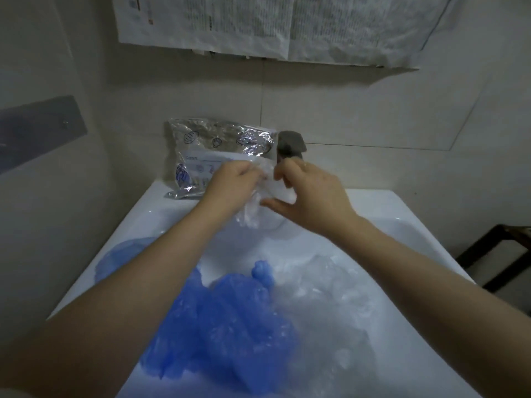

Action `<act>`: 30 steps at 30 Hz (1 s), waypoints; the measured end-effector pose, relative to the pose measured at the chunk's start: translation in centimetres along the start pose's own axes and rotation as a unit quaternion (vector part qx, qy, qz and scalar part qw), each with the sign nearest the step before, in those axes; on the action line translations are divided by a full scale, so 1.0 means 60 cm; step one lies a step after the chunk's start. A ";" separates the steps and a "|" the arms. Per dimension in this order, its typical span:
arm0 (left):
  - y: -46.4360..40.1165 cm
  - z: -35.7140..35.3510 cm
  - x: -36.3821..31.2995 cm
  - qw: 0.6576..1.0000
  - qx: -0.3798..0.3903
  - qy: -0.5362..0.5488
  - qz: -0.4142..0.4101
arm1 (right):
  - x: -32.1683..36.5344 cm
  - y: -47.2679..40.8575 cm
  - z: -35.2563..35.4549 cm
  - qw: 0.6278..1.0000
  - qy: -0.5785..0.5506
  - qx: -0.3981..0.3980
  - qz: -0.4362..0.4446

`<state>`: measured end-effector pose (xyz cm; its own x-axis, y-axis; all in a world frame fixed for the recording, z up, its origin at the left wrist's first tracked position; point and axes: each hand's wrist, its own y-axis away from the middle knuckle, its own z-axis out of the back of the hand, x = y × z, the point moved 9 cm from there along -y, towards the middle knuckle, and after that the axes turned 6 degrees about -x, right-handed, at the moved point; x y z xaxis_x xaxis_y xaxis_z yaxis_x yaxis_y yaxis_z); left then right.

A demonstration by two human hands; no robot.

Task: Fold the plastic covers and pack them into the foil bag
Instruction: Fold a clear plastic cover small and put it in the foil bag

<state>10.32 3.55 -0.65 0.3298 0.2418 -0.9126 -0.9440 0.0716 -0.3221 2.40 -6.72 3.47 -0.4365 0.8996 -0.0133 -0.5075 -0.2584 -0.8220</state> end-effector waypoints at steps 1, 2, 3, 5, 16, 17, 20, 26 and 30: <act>0.011 -0.011 -0.001 0.999 0.005 0.026 0.022 | -0.003 0.022 -0.002 1.000 0.028 0.002 0.000; 0.023 -0.023 0.001 0.998 0.006 0.041 0.043 | -0.005 0.044 -0.008 0.999 0.046 0.012 -0.008; 0.031 -0.031 0.002 0.997 0.005 0.055 0.061 | -0.008 0.057 -0.018 0.998 0.054 0.016 -0.015; 0.055 -0.055 0.005 0.991 0.011 0.092 0.100 | -0.016 0.081 -0.028 0.997 0.043 0.034 -0.045; 0.134 -0.076 0.066 0.874 -0.065 0.372 0.306 | -0.005 0.226 -0.097 0.939 0.016 0.338 -0.064; 0.132 -0.072 0.063 0.882 -0.065 0.369 0.287 | -0.010 0.225 -0.095 0.936 -0.008 0.334 -0.108; 0.131 -0.073 0.066 0.887 -0.046 0.374 0.265 | -0.013 0.220 -0.093 0.933 -0.059 0.315 -0.161; 0.133 -0.087 0.077 0.900 -0.030 0.353 0.253 | -0.060 0.257 -0.111 0.885 -0.041 0.382 -0.264; 0.121 -0.055 0.102 0.959 -0.067 0.164 0.222 | -0.111 0.245 -0.073 0.908 -0.052 0.310 -0.277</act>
<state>5.53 2.38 -9.40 -0.0976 -0.0989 -0.9903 -0.9893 -0.0988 0.1073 1.13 -14.97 -11.00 -0.0384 0.9220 0.3853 -0.9771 0.0461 -0.2076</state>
